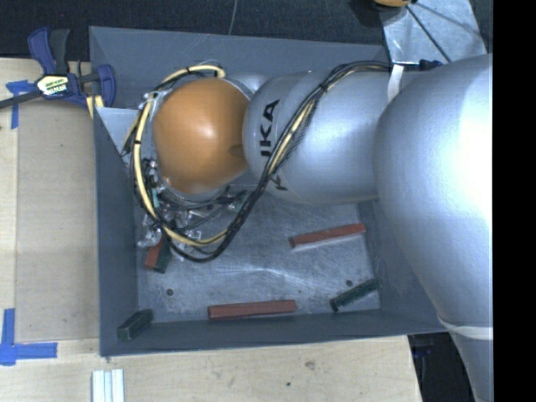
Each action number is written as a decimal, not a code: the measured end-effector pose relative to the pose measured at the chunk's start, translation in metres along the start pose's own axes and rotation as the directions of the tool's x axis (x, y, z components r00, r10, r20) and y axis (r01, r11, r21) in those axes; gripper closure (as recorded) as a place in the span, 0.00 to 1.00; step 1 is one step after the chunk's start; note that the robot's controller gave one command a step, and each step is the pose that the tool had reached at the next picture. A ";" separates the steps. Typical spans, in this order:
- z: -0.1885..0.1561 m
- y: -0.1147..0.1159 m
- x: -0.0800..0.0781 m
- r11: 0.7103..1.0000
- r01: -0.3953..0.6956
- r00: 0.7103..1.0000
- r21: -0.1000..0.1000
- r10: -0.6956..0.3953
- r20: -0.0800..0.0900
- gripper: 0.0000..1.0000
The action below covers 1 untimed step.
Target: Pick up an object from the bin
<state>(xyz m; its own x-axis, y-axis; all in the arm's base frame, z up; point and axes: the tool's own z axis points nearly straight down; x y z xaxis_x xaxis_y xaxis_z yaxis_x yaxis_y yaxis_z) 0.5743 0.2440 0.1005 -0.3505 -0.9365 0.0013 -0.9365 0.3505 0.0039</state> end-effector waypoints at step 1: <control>-0.018 -0.001 0.000 1.000 -0.001 1.000 0.003 0.001 0.002 1.00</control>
Offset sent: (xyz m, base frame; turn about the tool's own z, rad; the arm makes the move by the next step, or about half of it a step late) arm 0.0000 0.0000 0.0019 0.0000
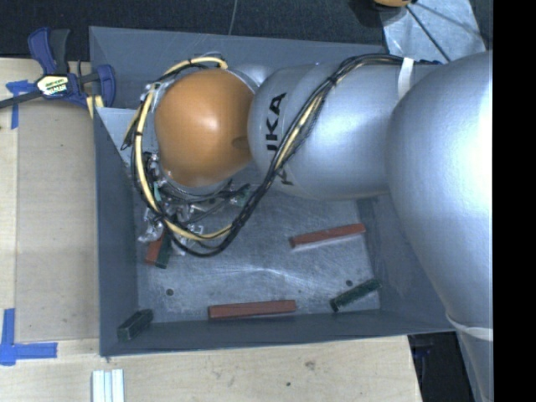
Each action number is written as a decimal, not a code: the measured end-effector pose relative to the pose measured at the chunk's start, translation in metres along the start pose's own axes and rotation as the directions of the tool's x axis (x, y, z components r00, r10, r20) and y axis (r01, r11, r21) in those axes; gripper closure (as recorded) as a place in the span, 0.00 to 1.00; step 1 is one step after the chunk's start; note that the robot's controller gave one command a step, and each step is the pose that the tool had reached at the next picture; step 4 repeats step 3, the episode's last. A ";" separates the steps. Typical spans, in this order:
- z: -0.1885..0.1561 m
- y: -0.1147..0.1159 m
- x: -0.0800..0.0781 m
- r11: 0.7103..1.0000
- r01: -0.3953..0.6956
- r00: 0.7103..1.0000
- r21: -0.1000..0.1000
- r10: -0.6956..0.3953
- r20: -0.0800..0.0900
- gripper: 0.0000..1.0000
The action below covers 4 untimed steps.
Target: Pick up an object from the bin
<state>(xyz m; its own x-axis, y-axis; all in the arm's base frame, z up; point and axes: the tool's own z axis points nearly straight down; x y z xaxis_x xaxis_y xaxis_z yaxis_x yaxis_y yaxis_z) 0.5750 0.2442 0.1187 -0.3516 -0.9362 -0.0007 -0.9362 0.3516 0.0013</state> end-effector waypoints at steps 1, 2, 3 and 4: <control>-0.015 -0.001 -0.001 1.000 0.000 1.000 0.003 0.000 0.003 1.00; -0.023 -0.001 -0.001 1.000 -0.001 1.000 0.005 0.001 0.004 1.00; -0.028 -0.001 -0.001 1.000 -0.001 1.000 0.005 0.001 0.004 1.00; -0.028 -0.001 -0.001 1.000 -0.001 1.000 0.005 0.001 0.004 1.00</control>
Offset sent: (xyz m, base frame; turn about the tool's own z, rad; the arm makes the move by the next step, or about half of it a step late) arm -0.0002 0.0001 0.0187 0.0000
